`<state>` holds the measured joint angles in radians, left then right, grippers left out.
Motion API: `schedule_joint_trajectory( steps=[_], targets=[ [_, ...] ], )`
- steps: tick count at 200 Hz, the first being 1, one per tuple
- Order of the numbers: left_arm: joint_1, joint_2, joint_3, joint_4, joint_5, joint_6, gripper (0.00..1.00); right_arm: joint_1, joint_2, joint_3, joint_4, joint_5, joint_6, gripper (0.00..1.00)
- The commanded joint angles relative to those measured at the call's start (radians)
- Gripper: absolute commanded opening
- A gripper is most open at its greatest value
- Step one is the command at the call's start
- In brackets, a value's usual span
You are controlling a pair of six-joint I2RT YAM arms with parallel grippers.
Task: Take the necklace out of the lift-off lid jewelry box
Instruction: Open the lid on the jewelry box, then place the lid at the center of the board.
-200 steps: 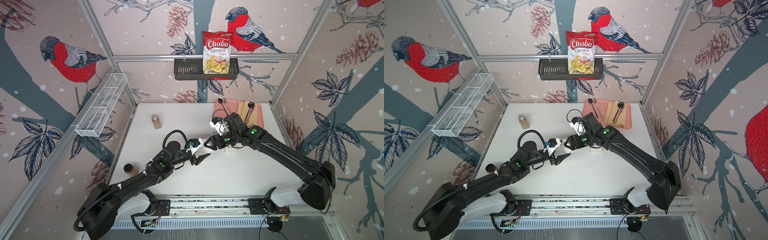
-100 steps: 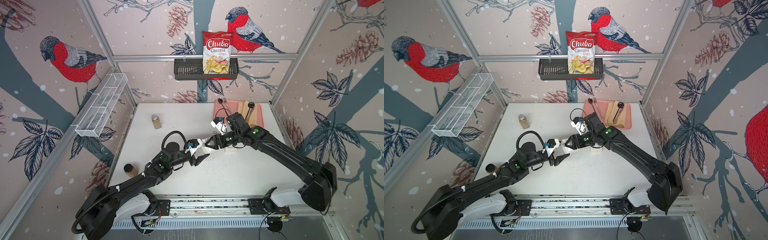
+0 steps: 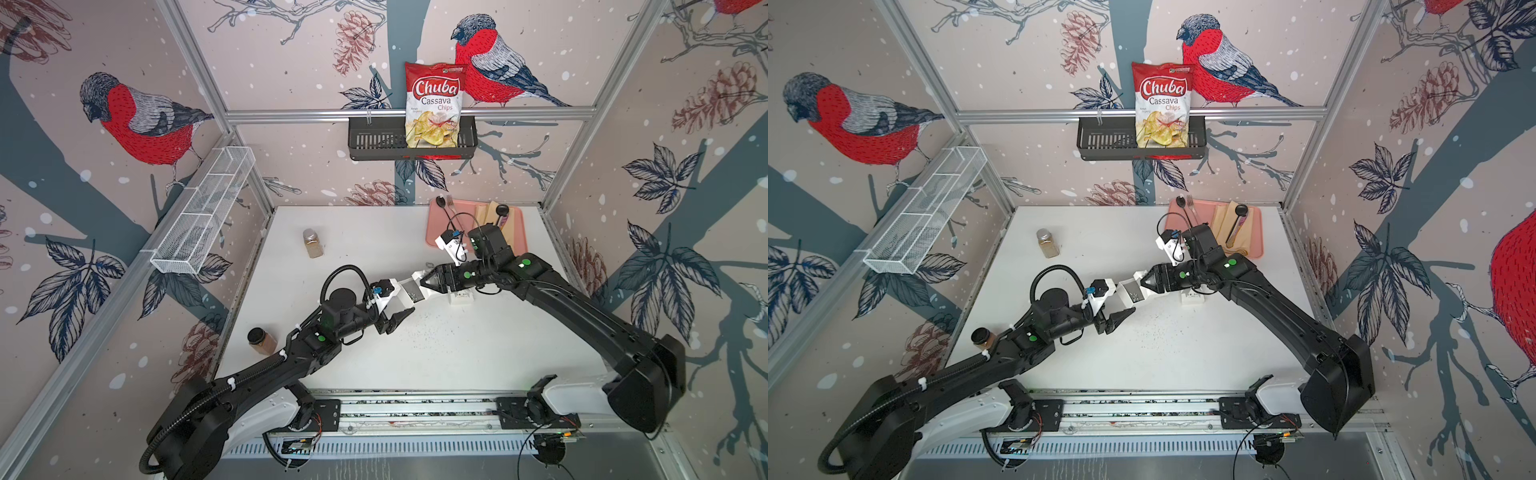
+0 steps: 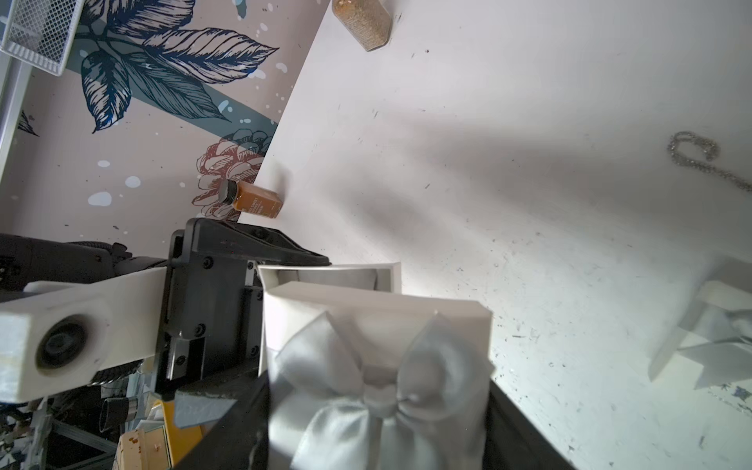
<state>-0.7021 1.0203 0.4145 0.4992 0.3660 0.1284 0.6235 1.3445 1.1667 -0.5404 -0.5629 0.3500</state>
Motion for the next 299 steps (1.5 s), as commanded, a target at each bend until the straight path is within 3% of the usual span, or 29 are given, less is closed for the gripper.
schedule_joint_trajectory(
  steps=[1,34,80,147,189,236,299],
  targets=[
    [0.001,-0.022,-0.021,0.023,-0.017,-0.009,0.65,-0.03,0.009,-0.015,0.044,-0.044,0.029,0.73],
    [0.001,-0.062,-0.068,0.032,-0.042,-0.028,0.65,-0.075,0.036,-0.009,0.046,-0.032,0.027,0.73],
    [0.001,-0.147,-0.156,0.044,-0.088,-0.063,0.65,-0.1,0.157,-0.01,0.051,0.181,0.004,0.72],
    [0.0,-0.161,-0.225,0.072,-0.118,-0.105,0.65,-0.004,0.495,0.091,0.135,0.457,-0.016,0.71],
    [0.001,-0.148,-0.23,0.079,-0.136,-0.091,0.65,0.035,0.627,0.176,0.11,0.475,-0.027,0.79],
    [0.001,-0.128,-0.221,0.104,-0.138,-0.068,0.65,0.054,0.557,0.185,0.066,0.489,-0.017,0.9],
    [0.002,-0.121,-0.177,0.127,-0.061,-0.018,0.65,0.044,0.201,0.06,0.059,0.237,0.001,0.8]
  ],
)
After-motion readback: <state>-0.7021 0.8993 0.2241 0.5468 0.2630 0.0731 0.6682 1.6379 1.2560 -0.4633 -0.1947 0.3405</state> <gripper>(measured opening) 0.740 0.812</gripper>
